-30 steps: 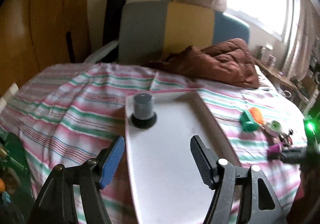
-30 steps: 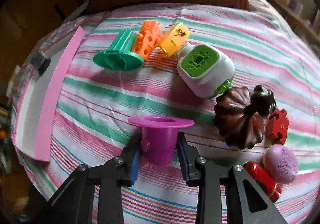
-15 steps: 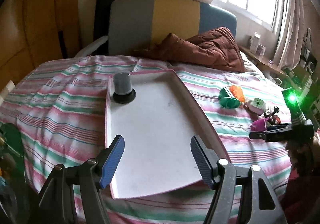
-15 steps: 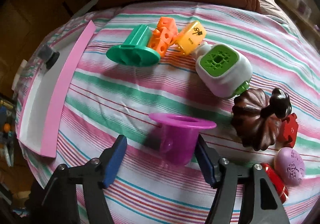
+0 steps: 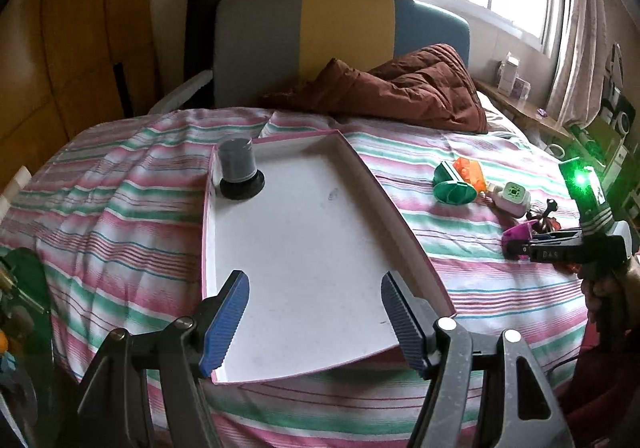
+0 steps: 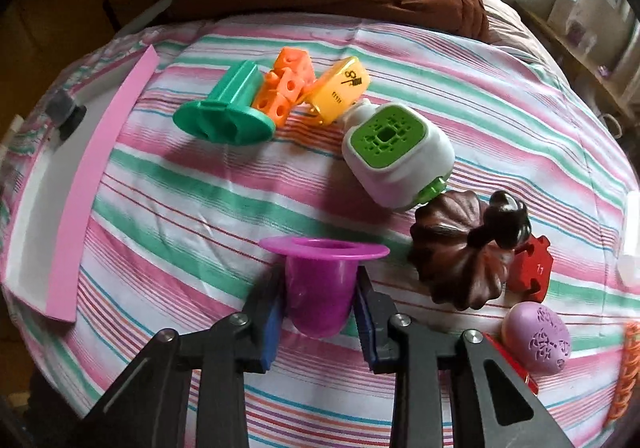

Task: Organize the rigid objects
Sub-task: 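Open the left tool to release the cup in the tray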

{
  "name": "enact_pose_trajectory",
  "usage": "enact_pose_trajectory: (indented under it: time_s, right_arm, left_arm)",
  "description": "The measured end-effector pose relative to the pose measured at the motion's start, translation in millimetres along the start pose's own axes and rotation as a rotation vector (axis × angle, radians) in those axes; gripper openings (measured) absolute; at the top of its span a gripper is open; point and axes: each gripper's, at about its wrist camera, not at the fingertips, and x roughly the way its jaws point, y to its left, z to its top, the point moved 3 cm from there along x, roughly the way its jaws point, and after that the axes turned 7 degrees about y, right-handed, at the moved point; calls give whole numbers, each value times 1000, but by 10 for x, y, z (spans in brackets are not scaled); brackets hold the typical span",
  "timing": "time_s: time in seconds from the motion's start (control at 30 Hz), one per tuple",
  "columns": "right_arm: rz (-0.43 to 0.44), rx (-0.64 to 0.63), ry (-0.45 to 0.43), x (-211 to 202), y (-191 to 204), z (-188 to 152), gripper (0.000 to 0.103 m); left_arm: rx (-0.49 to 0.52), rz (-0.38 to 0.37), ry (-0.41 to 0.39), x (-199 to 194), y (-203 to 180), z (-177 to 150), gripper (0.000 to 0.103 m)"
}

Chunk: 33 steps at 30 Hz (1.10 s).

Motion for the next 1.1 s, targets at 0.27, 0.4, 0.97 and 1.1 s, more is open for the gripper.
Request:
enact_pose_trajectory:
  time_s: [0.27, 0.4, 0.97, 1.1]
  right_arm:
    - [71, 55, 24, -4, -109, -2, 37]
    - [81, 49, 22, -10, -67, -12, 45]
    - [-20, -9, -16, -55, -33, -28, 32]
    - [-25, -20, -19, -57, -15, -31, 32]
  left_arm:
    - [4, -4, 10, -9, -30, -1, 70]
    - [4, -5, 10, -6, -30, -8, 70]
    - [-32, 30, 20, -1, 83, -33, 70]
    - [-49, 37, 18, -17, 152, -33, 70]
